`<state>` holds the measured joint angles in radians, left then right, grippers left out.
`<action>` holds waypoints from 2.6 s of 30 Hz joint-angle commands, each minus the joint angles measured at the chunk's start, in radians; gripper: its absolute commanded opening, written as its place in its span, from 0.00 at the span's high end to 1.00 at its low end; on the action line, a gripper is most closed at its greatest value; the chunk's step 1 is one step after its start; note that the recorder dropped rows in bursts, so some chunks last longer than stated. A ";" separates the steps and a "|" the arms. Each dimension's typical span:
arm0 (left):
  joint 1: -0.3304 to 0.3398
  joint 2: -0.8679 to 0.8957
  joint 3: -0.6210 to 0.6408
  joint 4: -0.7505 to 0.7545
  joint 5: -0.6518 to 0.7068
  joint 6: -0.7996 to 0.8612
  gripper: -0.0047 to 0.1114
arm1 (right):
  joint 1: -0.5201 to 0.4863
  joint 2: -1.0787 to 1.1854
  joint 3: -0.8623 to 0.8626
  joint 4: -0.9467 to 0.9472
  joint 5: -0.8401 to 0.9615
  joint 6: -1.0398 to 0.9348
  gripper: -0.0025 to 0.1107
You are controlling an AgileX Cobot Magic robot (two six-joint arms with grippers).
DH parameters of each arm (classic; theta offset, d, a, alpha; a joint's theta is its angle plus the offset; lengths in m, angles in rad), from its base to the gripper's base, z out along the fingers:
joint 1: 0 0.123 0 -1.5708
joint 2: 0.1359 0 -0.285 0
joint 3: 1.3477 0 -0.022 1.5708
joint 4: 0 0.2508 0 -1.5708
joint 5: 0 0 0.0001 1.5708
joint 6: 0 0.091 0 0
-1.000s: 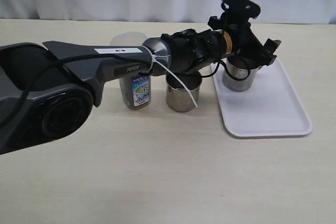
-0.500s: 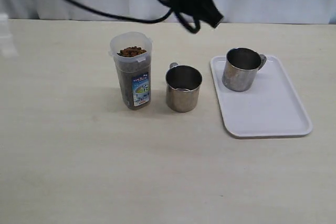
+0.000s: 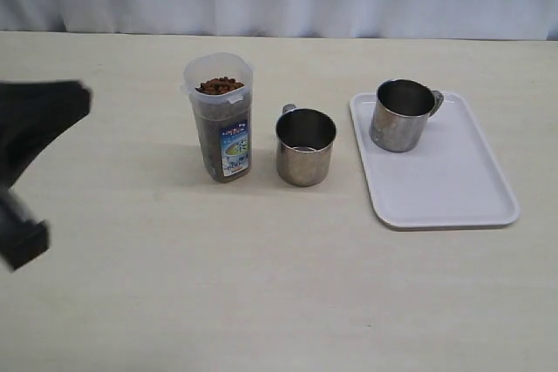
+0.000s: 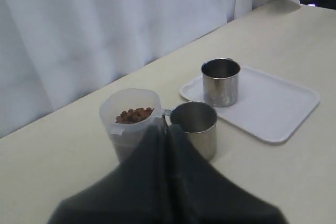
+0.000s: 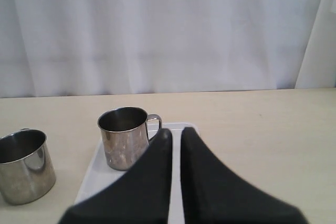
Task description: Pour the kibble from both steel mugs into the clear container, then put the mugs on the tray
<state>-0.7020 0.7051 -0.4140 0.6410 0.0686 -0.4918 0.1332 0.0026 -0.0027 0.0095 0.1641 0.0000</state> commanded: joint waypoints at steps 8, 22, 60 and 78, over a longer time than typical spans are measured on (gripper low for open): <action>0.009 -0.537 0.191 -0.077 -0.089 -0.153 0.96 | -0.002 -0.003 0.003 0.007 0.002 0.000 0.94; 0.154 -0.705 0.191 -0.077 -0.086 -0.153 0.96 | -0.002 -0.003 0.003 0.007 0.002 0.000 0.94; 0.657 -0.705 0.414 -0.728 0.029 0.466 0.96 | -0.002 -0.003 0.003 0.007 -0.002 0.000 0.94; 0.657 -0.705 0.414 -0.680 0.027 0.480 0.96 | -0.002 -0.003 0.003 0.007 -0.002 0.000 0.94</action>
<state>-0.0477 0.0018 -0.0033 -0.0635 0.0953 -0.0262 0.1332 0.0026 -0.0027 0.0095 0.1641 0.0000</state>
